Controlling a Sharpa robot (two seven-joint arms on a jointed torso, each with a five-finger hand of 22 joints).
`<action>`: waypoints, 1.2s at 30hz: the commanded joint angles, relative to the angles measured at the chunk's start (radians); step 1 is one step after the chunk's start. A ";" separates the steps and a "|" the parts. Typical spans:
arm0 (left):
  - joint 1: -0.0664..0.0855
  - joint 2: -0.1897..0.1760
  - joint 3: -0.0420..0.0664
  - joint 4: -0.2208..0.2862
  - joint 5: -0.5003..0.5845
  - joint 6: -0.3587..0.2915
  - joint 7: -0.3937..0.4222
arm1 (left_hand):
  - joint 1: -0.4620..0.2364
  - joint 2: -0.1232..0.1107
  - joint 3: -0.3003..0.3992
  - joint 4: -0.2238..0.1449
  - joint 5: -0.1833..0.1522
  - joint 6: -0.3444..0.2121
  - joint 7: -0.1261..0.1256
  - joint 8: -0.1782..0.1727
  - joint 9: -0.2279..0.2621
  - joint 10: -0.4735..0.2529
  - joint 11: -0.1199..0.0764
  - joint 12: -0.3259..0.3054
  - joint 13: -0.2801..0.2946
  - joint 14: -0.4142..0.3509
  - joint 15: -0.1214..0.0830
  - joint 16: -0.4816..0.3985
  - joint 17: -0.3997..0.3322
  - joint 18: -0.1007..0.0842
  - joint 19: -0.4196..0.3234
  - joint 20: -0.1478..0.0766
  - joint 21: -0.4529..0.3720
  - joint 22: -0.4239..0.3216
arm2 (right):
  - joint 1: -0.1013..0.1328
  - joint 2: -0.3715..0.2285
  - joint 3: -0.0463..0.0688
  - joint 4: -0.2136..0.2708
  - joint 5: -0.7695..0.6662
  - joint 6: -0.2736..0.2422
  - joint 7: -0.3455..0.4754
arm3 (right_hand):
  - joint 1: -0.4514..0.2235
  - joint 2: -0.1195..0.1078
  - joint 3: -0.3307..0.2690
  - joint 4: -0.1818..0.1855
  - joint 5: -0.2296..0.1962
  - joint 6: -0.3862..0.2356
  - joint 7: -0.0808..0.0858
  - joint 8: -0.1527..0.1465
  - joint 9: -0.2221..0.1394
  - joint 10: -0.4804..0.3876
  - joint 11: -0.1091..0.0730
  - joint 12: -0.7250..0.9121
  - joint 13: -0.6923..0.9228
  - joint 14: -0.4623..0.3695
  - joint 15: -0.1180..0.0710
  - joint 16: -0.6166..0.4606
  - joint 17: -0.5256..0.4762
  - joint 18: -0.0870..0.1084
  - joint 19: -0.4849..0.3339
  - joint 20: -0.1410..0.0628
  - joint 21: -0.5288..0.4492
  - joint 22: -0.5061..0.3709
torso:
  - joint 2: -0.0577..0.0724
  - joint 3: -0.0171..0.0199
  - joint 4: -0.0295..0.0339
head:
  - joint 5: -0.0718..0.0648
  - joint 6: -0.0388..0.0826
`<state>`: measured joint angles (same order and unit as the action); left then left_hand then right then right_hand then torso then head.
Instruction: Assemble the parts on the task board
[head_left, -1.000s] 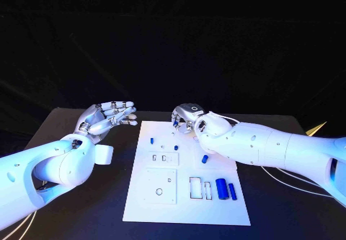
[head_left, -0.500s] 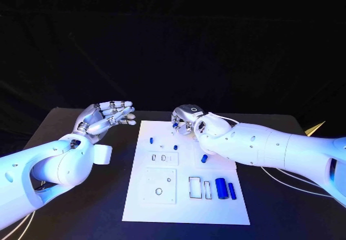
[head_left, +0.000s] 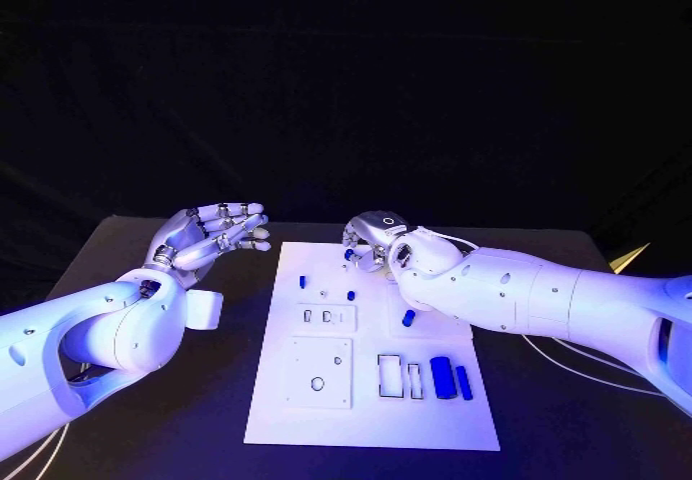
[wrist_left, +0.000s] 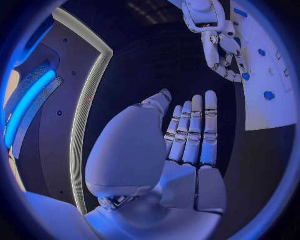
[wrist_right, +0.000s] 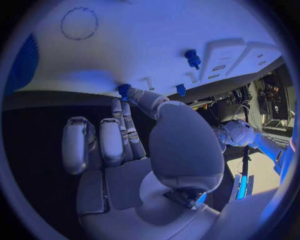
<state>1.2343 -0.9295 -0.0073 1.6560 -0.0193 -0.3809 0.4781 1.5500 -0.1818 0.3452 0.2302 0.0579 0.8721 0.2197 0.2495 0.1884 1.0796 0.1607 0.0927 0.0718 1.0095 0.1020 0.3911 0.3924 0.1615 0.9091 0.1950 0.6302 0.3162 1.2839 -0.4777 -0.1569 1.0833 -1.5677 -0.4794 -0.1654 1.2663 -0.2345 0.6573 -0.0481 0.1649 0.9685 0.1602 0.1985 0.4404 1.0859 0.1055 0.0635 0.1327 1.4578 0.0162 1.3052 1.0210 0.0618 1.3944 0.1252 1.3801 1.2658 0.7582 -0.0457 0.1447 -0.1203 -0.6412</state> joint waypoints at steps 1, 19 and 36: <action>0.001 0.002 0.001 0.000 -0.004 0.018 0.007 | -0.004 -0.002 0.006 0.000 -0.005 -0.004 0.001 0.004 0.001 -0.008 0.001 -0.001 0.000 -0.007 0.003 0.006 0.001 0.017 -0.006 -0.002 0.004 0.001 | 0.000 0.002 0.000 -0.002 -0.001 0.008 0.008 | 0.000 -0.007 -0.001 0.003 -0.002 -0.005 -0.001 -0.005 0.001 -0.005 0.000 -0.001 -0.001 -0.004 0.004 -0.005 -0.006 0.010 -0.006 -0.001 -0.005 -0.006 | 0.000 -0.0001 0.0009 | -0.002 0.001; 0.001 0.004 0.001 -0.010 -0.004 0.022 0.008 | -0.004 -0.001 0.008 -0.001 -0.005 -0.004 0.000 0.005 0.002 -0.007 0.001 0.000 0.001 -0.009 0.003 0.008 0.003 0.017 -0.009 -0.002 0.007 0.003 | 0.011 -0.088 0.003 0.103 0.031 -0.015 0.013 | -0.011 -0.030 -0.076 0.016 -0.003 -0.029 -0.006 -0.026 0.004 -0.009 -0.006 0.004 -0.006 -0.001 0.001 -0.013 -0.018 0.011 -0.003 -0.005 -0.021 -0.017 | -0.004 -0.0004 -0.0054 | -0.006 0.013; 0.001 0.013 0.000 -0.022 -0.022 0.028 -0.003 | -0.008 -0.004 0.007 0.000 -0.005 -0.002 -0.002 0.006 0.003 -0.004 -0.001 0.001 0.001 -0.011 0.003 0.010 0.007 0.017 -0.013 -0.002 0.011 0.006 | 0.082 -0.368 0.021 0.331 0.302 0.114 0.021 | 0.039 -0.024 -0.301 0.050 0.001 -0.067 -0.030 -0.066 0.026 0.298 -0.066 0.484 0.431 0.050 -0.048 0.112 0.181 -0.036 0.115 -0.049 0.117 0.195 | -0.009 0.0146 -0.0330 | -0.006 0.034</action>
<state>1.2345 -0.9187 -0.0075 1.6314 -0.0232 -0.3753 0.4758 1.5500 -0.1819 0.3480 0.2274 0.0579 0.8720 0.2198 0.2495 0.1906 1.0796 0.1607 0.0927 0.0718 1.0058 0.1056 0.3948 0.3984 0.1615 0.9019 0.1949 0.6379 0.3211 1.3649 -0.8361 -0.1358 1.4092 -1.3618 -0.4495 -0.1526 1.2930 -0.2643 0.3865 -0.0023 0.1655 0.9014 0.1362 0.1339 0.4628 1.3876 0.0401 0.4363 0.4528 1.4669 -0.0256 1.4095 1.1882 0.0440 1.4641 0.0834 1.4893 1.3081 0.7503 -0.0356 0.1162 -0.1260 -0.6095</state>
